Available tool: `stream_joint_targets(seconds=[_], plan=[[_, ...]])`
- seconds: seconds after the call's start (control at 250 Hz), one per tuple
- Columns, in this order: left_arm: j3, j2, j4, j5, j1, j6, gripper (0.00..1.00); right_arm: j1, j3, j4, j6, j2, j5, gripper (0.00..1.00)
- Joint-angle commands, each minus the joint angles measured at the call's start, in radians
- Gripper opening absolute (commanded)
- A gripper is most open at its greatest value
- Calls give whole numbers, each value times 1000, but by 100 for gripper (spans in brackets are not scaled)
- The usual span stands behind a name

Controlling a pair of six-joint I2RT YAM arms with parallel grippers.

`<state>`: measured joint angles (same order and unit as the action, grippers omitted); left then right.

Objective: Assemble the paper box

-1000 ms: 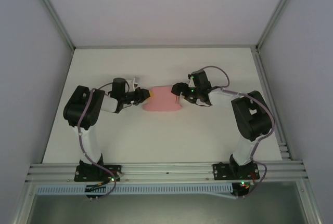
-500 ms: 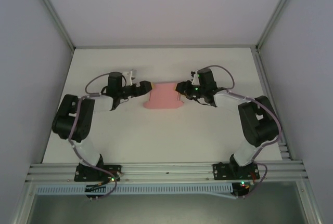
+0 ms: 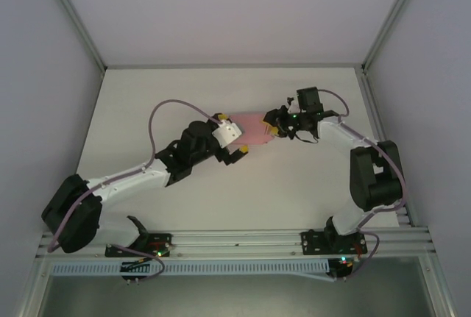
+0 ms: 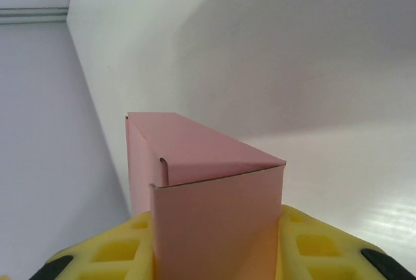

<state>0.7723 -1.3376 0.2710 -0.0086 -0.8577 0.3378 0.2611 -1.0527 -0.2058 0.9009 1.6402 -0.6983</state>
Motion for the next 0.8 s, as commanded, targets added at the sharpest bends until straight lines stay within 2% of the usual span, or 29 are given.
stream_joint_targets(seconds=[0.0,0.148,0.22,0.347,0.479,0.559,0.627,0.799], plan=[[14,-12,-80,-80,-55,212,100,-30,-44,-123,71,55,-187,25],[39,-74,-103,-195,-70,246,100,-34,-95,-271,-3,76,-234,27],[48,-98,-122,-208,-76,264,100,-41,-115,-341,-34,76,-239,28],[70,-128,-112,-245,-84,274,100,-44,-108,-338,-13,71,-305,28],[85,-143,-103,-279,-87,293,99,-44,-139,-477,-114,72,-294,29],[91,-140,-108,-257,-87,287,94,-46,-142,-517,-109,81,-319,31],[95,-142,-102,-240,-90,286,84,-47,-141,-515,-111,83,-334,32],[87,-148,-82,-271,-91,299,69,-46,-138,-484,-76,61,-339,34]])
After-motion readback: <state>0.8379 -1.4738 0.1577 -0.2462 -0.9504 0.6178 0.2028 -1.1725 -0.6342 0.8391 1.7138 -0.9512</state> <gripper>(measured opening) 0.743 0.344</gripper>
